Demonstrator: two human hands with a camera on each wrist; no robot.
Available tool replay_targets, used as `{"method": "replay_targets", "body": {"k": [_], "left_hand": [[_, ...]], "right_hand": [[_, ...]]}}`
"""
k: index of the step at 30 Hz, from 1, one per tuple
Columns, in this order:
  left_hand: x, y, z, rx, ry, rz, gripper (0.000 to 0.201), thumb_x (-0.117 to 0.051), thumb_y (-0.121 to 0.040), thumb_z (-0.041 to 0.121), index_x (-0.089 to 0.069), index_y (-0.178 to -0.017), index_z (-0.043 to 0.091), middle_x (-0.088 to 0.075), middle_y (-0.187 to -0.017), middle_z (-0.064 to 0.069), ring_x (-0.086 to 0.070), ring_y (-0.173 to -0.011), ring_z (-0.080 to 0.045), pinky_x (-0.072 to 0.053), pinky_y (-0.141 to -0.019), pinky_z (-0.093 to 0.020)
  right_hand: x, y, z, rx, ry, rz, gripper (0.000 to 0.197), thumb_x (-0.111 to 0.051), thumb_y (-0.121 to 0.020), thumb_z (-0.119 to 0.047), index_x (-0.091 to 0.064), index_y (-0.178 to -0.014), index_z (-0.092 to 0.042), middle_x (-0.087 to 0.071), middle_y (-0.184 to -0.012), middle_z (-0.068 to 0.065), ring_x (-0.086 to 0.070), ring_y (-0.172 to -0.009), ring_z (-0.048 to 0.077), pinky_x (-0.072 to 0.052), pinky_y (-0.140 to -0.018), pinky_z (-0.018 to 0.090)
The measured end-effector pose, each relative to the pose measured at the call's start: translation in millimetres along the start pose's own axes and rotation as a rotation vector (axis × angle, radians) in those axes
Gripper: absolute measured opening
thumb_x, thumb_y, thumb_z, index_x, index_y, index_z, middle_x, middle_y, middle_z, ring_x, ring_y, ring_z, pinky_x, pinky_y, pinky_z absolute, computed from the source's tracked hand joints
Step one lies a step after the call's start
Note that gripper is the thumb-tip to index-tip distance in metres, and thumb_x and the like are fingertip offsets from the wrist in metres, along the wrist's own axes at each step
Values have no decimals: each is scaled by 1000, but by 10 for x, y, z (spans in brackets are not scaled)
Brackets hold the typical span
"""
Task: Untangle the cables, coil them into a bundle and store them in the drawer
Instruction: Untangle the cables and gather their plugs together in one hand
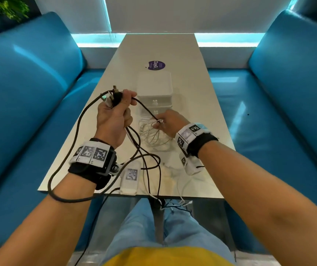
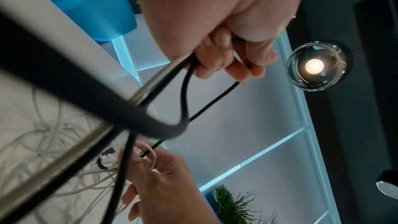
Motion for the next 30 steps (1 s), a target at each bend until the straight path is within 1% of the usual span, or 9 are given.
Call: {"method": "replay_targets", "body": {"k": [3, 5, 7, 10, 15, 19, 24, 27, 30], "left_hand": [[-62, -1, -13, 22, -110, -64, 11, -64, -84, 26, -72, -81, 19, -60, -69, 4, -24, -40, -2, -17, -38, -17], [-71, 6, -60, 57, -152, -86, 13, -67, -79, 27, -71, -86, 17, -62, -69, 5, -24, -41, -3, -17, -39, -17], [-87, 11, -119, 89, -193, -123, 13, -68, -82, 14, -70, -95, 14, -62, -70, 7, -26, -43, -3, -17, -41, -17], [-126, 3, -270, 119, -410, -185, 37, -71, -78, -3, -66, -110, 15, -56, -78, 7, -38, -45, 0, -28, -43, -14], [-238, -92, -573, 166, -617, -153, 10, -74, -80, 10, -64, -80, 9, -52, -51, 14, -45, -41, 3, -35, -45, -13], [-232, -151, -790, 205, -783, -144, 19, -77, -77, 29, -71, -85, 13, -67, -73, 0, -60, -66, -12, -47, -63, -28], [-230, -94, -895, 167, -1021, -163, 24, -75, -77, 29, -60, -60, 21, -59, -62, 7, -58, -65, -13, -42, -56, -20], [-293, -65, -814, 134, -788, -131, 18, -80, -71, 27, -67, -77, 16, -68, -76, 0, -64, -73, -16, -54, -71, -28], [-493, -61, -735, 108, -648, -149, 21, -80, -74, 25, -68, -89, 16, -64, -74, 6, -60, -64, -5, -46, -58, -15]], "right_hand": [[206, -21, -84, 23, 92, 83, 40, -74, -81, -31, -64, -120, -31, -48, -121, 2, -56, -100, 21, -48, -90, 36], [358, 0, -244, 93, 96, 155, 24, -74, -80, -24, -69, -103, -26, -52, -109, 1, -58, -89, 19, -50, -82, 36], [451, 45, -370, 150, 14, 125, 8, -70, -81, -15, -73, -88, -17, -65, -90, 1, -63, -78, 18, -53, -75, 33], [589, 96, -360, 119, -152, 87, 5, -71, -80, -11, -72, -80, -16, -69, -69, 1, -65, -61, 13, -53, -64, 26], [760, 217, -375, 189, -255, 149, 13, -74, -76, -6, -71, -77, -19, -71, -77, 1, -67, -75, 14, -57, -79, 31], [897, 334, -228, 175, -439, 256, 21, -67, -79, 4, -68, -72, -16, -68, -74, 3, -70, -71, 25, -60, -74, 37], [1181, 413, -260, 245, -705, 385, 24, -66, -80, 10, -67, -75, -13, -65, -72, 3, -69, -64, 14, -59, -66, 26], [1287, 412, -337, 312, -832, 327, 22, -66, -82, 10, -68, -78, -12, -67, -76, 8, -71, -69, 22, -58, -68, 28], [1141, 408, -394, 314, -816, 227, 19, -66, -82, 10, -65, -78, -9, -66, -76, 9, -70, -67, 20, -59, -68, 29]]}}
Point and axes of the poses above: each hand's wrist, its own y-axis away from the middle knuckle, its own x-axis out of the back of the hand, z = x × y, the point moved 8 cm from there along -y, towards the middle knuckle
